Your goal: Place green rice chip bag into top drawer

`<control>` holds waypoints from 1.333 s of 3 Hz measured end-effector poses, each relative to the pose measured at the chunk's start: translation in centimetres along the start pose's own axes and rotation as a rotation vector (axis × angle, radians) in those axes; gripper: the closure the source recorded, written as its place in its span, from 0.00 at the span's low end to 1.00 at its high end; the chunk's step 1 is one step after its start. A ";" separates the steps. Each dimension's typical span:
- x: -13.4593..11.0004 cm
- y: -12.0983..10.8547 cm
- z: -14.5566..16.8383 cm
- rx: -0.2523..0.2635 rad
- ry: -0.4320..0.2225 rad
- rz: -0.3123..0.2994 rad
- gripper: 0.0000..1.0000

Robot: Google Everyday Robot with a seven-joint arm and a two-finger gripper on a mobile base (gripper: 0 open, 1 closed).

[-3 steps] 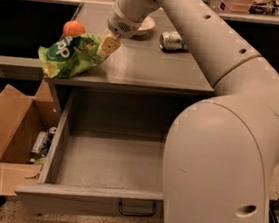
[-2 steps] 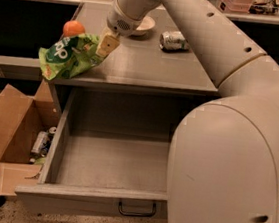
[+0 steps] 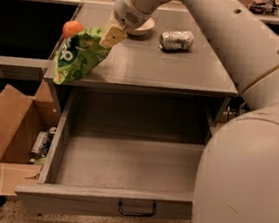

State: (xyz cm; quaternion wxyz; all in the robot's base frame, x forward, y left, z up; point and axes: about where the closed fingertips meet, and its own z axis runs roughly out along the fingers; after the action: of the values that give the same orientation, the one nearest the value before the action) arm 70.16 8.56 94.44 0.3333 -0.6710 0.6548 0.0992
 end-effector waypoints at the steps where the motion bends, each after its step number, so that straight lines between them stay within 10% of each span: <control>1: -0.5 0.1 -1.8 0.033 -0.031 0.000 1.00; 3: -0.9 0.1 -4.3 0.083 -0.060 -0.003 1.00; 4: -0.9 0.1 -4.3 0.083 -0.060 -0.003 0.84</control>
Offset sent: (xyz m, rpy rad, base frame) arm -0.0275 -0.0364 0.0704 0.1095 -0.1388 -0.0525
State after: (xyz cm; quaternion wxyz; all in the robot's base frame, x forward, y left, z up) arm 68.62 6.82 98.22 0.3804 -0.6545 0.6470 0.0916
